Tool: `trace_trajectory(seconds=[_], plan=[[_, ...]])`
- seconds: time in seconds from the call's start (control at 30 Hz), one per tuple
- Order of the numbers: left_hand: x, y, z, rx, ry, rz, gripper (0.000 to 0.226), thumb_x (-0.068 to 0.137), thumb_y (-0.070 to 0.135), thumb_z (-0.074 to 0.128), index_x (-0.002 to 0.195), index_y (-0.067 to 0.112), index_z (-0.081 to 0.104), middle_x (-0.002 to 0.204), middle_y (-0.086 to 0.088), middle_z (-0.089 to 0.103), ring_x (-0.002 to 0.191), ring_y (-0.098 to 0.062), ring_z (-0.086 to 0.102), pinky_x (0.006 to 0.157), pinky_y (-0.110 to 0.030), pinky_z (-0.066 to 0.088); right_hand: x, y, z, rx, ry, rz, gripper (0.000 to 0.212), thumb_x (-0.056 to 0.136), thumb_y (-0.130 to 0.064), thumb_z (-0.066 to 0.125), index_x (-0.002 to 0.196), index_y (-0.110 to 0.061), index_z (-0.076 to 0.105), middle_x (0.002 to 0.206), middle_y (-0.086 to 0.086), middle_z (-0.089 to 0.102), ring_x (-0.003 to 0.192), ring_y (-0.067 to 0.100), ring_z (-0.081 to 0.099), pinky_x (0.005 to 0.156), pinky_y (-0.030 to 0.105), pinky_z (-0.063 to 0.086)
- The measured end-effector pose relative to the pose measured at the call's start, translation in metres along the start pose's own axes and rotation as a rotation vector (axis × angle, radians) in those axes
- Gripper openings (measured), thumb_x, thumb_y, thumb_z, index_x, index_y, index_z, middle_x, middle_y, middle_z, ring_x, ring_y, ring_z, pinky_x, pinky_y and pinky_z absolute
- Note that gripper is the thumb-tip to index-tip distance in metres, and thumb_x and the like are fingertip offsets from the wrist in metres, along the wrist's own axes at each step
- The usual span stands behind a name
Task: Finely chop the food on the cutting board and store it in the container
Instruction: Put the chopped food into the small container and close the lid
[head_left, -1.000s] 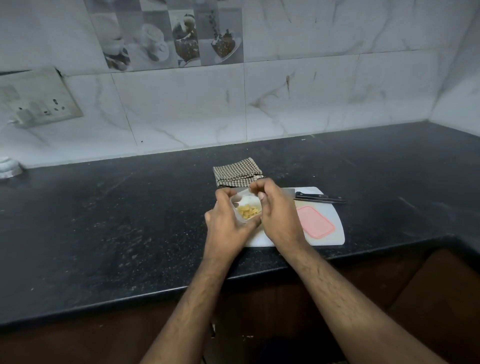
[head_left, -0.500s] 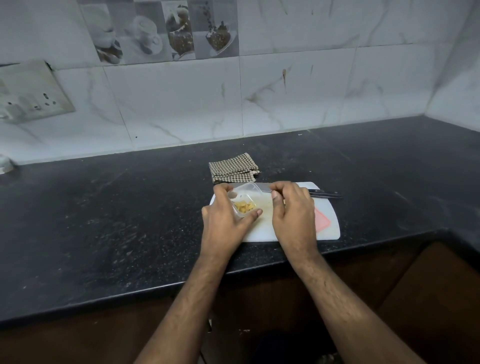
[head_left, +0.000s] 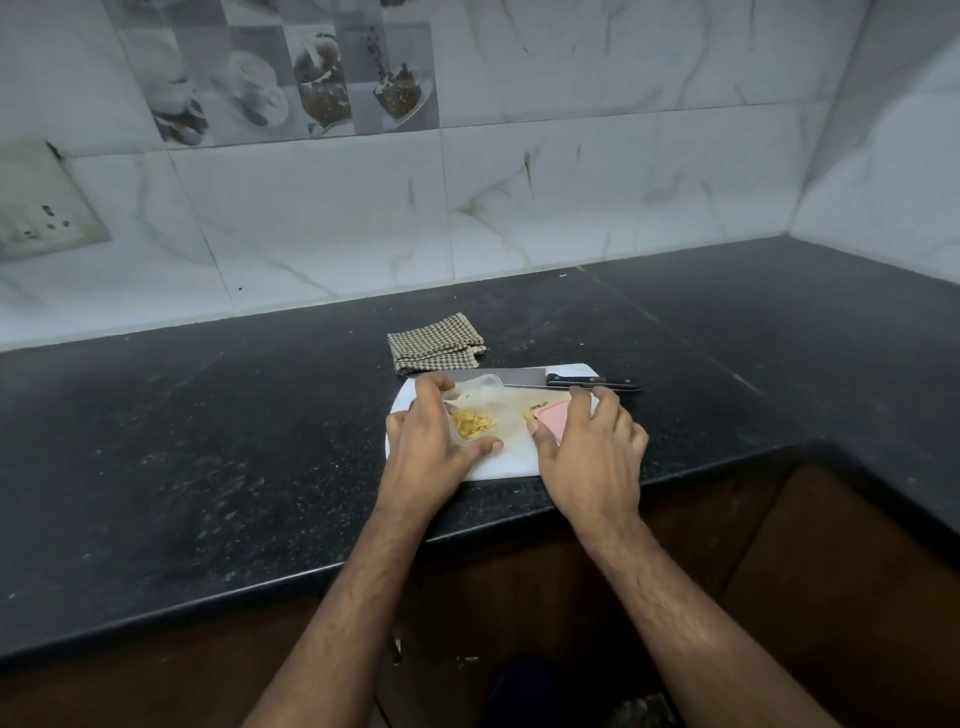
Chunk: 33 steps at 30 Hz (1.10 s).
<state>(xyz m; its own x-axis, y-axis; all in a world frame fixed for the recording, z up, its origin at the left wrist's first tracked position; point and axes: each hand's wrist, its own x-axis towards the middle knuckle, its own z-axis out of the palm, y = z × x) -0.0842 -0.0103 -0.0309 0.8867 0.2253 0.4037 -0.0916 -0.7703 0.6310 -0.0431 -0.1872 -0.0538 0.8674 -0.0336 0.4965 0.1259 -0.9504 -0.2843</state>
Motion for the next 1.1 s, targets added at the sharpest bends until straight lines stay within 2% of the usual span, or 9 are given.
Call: trace_trajectory(seconds=[0.2, 0.43, 0.67, 0.73, 0.8, 0.87, 0.93, 1.0, 1.1], plan=[[-0.003, 0.006, -0.001, 0.042, -0.047, 0.002, 0.079, 0.077, 0.053, 0.085, 0.128, 0.026, 0.031, 0.137, 0.002, 0.056, 0.121, -0.025, 0.048, 0.099, -0.042, 0.045, 0.000, -0.002, -0.011, 0.037, -0.082, 0.029, 0.057, 0.097, -0.052, 0.051, 0.140, -0.015, 0.042, 0.132, 0.007, 0.051, 0.121, 0.025, 0.050, 0.100, 0.043, 0.040], [-0.006, 0.009, 0.001, 0.118, -0.063, 0.074, 0.076, 0.083, 0.051, 0.080, 0.133, 0.020, 0.033, 0.139, -0.001, 0.055, 0.119, -0.025, 0.053, 0.098, -0.038, 0.040, 0.001, -0.002, -0.020, 0.197, -0.084, 0.007, 0.052, 0.097, -0.039, 0.060, 0.140, -0.016, 0.043, 0.137, 0.008, 0.043, 0.124, 0.025, 0.040, 0.100, 0.044, 0.043], [-0.003, 0.003, 0.003, 0.094, -0.058, 0.074, 0.077, 0.081, 0.058, 0.079, 0.129, 0.030, 0.025, 0.141, 0.000, 0.054, 0.120, -0.025, 0.056, 0.098, -0.042, 0.049, 0.012, -0.008, -0.024, 0.677, -0.076, -0.087, 0.036, 0.103, -0.036, 0.050, 0.134, -0.018, 0.054, 0.131, -0.003, 0.051, 0.116, 0.011, 0.052, 0.097, 0.029, 0.046], [-0.002, 0.001, 0.003, 0.054, -0.039, 0.075, 0.077, 0.079, 0.058, 0.080, 0.126, 0.033, 0.025, 0.139, -0.001, 0.057, 0.120, -0.026, 0.057, 0.098, -0.046, 0.051, 0.016, -0.012, -0.024, 0.846, -0.098, -0.078, 0.026, 0.105, -0.039, 0.045, 0.123, -0.026, 0.059, 0.119, -0.011, 0.058, 0.107, 0.004, 0.058, 0.091, 0.027, 0.050], [-0.002, -0.001, 0.001, -0.018, -0.010, 0.072, 0.075, 0.078, 0.055, 0.082, 0.124, 0.036, 0.026, 0.133, 0.002, 0.059, 0.118, -0.022, 0.059, 0.096, -0.046, 0.053, 0.020, -0.017, -0.022, 1.056, -0.176, -0.043, 0.024, 0.107, -0.038, 0.041, 0.110, -0.030, 0.063, 0.104, -0.014, 0.064, 0.097, 0.008, 0.062, 0.083, 0.031, 0.055], [-0.003, -0.004, 0.000, -0.128, 0.023, 0.055, 0.073, 0.079, 0.050, 0.085, 0.122, 0.039, 0.027, 0.125, 0.009, 0.059, 0.111, -0.013, 0.062, 0.094, -0.042, 0.054, 0.025, -0.020, -0.020, 1.238, -0.257, 0.026, 0.027, 0.109, -0.036, 0.039, 0.106, -0.029, 0.065, 0.101, -0.009, 0.067, 0.098, 0.018, 0.065, 0.080, 0.036, 0.059], [-0.002, -0.008, -0.002, -0.230, 0.060, 0.024, 0.071, 0.078, 0.046, 0.087, 0.120, 0.040, 0.029, 0.120, 0.015, 0.060, 0.107, -0.005, 0.063, 0.093, -0.039, 0.056, 0.031, -0.020, -0.019, 1.345, -0.253, 0.092, 0.033, 0.105, -0.044, 0.042, 0.108, -0.024, 0.067, 0.105, 0.004, 0.070, 0.099, 0.027, 0.069, 0.072, 0.035, 0.061], [0.001, -0.012, -0.002, -0.284, 0.084, 0.005, 0.070, 0.078, 0.044, 0.088, 0.121, 0.040, 0.034, 0.120, 0.015, 0.061, 0.107, -0.005, 0.065, 0.093, -0.040, 0.057, 0.037, -0.018, -0.018, 1.413, -0.233, 0.130, 0.042, 0.101, -0.050, 0.045, 0.111, -0.016, 0.067, 0.106, 0.012, 0.072, 0.095, 0.029, 0.073, 0.066, 0.034, 0.059], [0.005, -0.018, -0.001, -0.298, 0.093, 0.011, 0.068, 0.077, 0.036, 0.089, 0.125, 0.040, 0.041, 0.124, 0.012, 0.060, 0.108, -0.009, 0.066, 0.092, -0.043, 0.058, 0.038, -0.015, -0.013, 1.509, -0.249, 0.141, 0.037, 0.103, -0.038, 0.049, 0.116, -0.005, 0.061, 0.105, 0.017, 0.073, 0.088, 0.033, 0.075, 0.063, 0.033, 0.059]])
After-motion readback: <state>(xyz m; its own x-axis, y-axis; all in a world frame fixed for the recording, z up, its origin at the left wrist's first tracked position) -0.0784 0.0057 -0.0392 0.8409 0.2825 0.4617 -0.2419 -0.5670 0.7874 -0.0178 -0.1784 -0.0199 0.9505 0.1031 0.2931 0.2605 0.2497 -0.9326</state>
